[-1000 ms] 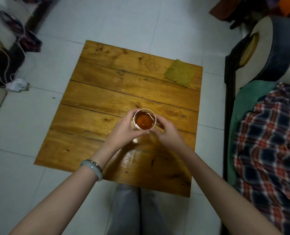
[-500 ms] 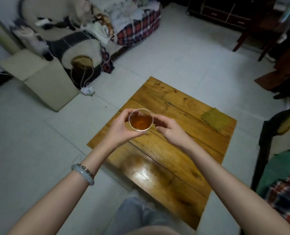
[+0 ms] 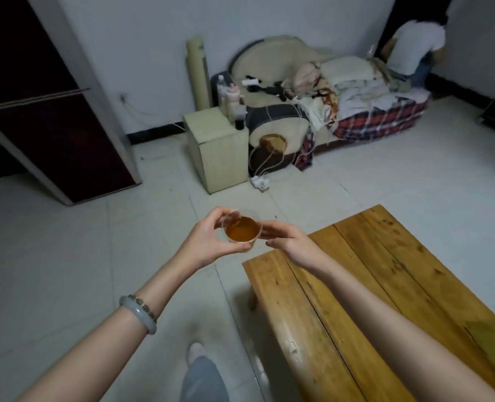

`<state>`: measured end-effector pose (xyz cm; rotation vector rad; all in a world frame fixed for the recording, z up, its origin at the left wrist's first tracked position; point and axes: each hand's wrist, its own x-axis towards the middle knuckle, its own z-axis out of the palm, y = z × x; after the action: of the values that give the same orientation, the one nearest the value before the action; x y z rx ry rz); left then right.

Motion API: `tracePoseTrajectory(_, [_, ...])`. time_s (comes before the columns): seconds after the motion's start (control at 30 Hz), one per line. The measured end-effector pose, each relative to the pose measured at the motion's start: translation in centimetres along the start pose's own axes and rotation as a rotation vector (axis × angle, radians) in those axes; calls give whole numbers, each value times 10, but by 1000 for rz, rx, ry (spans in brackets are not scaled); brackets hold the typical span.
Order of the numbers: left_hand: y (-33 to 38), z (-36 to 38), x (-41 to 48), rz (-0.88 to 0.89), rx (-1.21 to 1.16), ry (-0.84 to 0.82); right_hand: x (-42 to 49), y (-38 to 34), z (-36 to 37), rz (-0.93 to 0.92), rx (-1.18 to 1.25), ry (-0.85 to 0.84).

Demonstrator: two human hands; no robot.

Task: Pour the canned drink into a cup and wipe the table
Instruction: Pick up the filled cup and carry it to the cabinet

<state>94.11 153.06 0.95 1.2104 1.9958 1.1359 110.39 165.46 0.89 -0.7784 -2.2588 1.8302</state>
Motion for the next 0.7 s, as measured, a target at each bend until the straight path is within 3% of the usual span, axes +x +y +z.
tracePoseTrajectory(0.43, [-89,-195,62,-79,-107,216,216,-83,110,-3,201,-203])
tracePoseTrajectory(0.7, [-135,-277,115,-93,-152,281,321,-125,147,34,279,-269])
